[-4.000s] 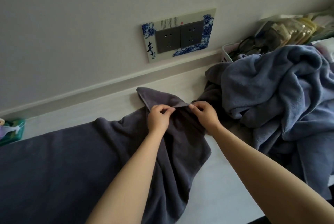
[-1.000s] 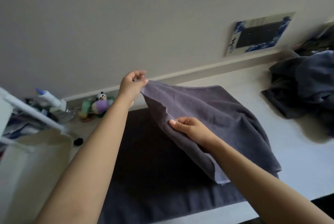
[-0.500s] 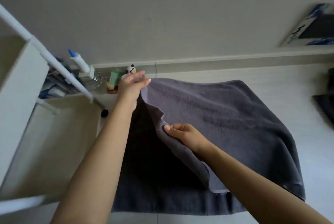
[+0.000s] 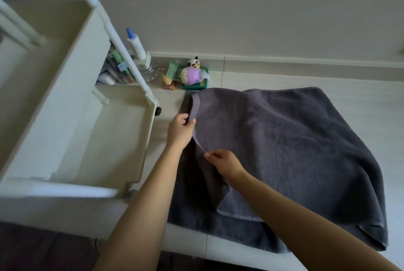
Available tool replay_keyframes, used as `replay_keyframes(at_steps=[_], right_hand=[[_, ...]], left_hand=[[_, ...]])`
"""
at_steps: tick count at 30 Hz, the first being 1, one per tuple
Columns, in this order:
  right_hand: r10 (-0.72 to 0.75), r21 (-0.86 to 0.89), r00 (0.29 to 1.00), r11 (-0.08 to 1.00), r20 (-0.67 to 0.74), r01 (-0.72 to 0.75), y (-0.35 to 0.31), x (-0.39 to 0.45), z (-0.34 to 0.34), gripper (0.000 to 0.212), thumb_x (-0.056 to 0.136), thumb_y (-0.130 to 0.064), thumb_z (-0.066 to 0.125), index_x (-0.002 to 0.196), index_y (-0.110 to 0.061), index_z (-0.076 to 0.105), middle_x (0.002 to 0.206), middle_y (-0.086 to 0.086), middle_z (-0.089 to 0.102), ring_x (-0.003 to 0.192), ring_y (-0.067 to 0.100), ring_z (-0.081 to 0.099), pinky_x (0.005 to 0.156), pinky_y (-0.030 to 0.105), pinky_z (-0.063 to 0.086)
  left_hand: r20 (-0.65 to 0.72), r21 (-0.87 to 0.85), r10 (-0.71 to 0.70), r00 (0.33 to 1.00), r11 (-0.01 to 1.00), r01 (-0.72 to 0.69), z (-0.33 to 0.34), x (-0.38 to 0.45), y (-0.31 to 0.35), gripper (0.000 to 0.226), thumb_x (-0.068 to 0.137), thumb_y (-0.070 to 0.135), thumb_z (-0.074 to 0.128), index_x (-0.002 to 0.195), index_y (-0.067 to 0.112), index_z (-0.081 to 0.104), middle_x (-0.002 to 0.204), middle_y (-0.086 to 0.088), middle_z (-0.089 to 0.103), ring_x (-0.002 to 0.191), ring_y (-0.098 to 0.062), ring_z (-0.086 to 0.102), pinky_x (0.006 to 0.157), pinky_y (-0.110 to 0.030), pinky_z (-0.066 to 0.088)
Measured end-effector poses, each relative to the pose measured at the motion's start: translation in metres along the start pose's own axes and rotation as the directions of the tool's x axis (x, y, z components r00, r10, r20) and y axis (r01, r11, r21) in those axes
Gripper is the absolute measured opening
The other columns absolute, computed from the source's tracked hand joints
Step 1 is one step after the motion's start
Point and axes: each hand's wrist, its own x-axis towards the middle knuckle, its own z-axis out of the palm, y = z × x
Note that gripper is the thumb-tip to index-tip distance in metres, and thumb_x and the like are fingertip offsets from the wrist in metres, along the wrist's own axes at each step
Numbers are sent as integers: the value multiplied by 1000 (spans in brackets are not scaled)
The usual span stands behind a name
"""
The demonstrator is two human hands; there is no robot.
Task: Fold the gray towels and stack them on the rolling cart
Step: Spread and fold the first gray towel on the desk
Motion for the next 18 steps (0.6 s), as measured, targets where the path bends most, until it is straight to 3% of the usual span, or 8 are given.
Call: replay_keyframes(at_steps=[3,5,6,8,12,14,16,18], right_hand=[[11,-30,998,1000,65,-9,0,-4,3,23,94,-28,55,88,-10,68,69,-4,62,65,9,57,62,17,46],[62,105,978,991,201,-85,-4,-11,5,33,99,-32,42,94,-9,66,77,3,67,69,18,63,68,28,49],[81,178,958,975,276,-133,-5,-15,5,39,101,-35,35,98,-10,64,83,6,69,74,23,66,70,30,50],[98,244,924,949,369,-198,-5,-19,3,48,101,-42,26,102,-10,62,94,12,70,81,29,68,76,34,52],[87,239,909,951,408,-198,3,-19,0,62,98,-53,19,106,-10,62,103,18,70,85,33,69,72,35,56],[76,189,917,969,391,-161,5,-16,-2,63,98,-53,18,107,-8,62,102,18,69,84,32,69,69,33,56],[59,148,935,982,349,-117,5,-12,-1,59,100,-48,21,109,-6,61,100,17,69,80,28,69,67,31,55],[-26,56,962,998,273,11,5,-7,2,45,102,-36,28,112,-6,59,108,18,65,75,22,65,66,29,54]], left_hand=[[-9,-54,-58,998,997,58,-3,-27,-17,32,92,26,56,119,9,58,119,-9,62,111,-22,56,92,-28,41],[-13,-87,-86,996,993,84,-6,-42,-27,15,94,26,53,95,16,63,102,-10,64,99,-23,58,85,-28,42],[-10,-96,-97,995,991,96,-7,-49,-33,19,94,27,50,79,21,59,92,-10,61,92,-24,58,81,-31,43],[5,-101,-139,990,985,139,-12,-60,-50,30,93,35,48,67,20,51,85,-9,61,89,-30,62,84,-41,48],[51,-76,-187,981,979,190,-19,-79,-75,27,84,46,55,76,20,58,93,-15,67,91,-30,64,89,-50,50],[56,-31,-175,983,984,177,-21,-90,-79,21,86,34,63,91,14,64,96,-15,66,92,-29,63,88,-45,52],[72,10,-184,980,983,183,-23,-100,-84,31,83,29,69,104,7,65,99,-10,66,95,-24,62,88,-36,51],[74,34,-164,984,986,162,-24,-107,-87,25,81,27,71,97,8,65,90,-5,64,87,-18,59,79,-27,46]])
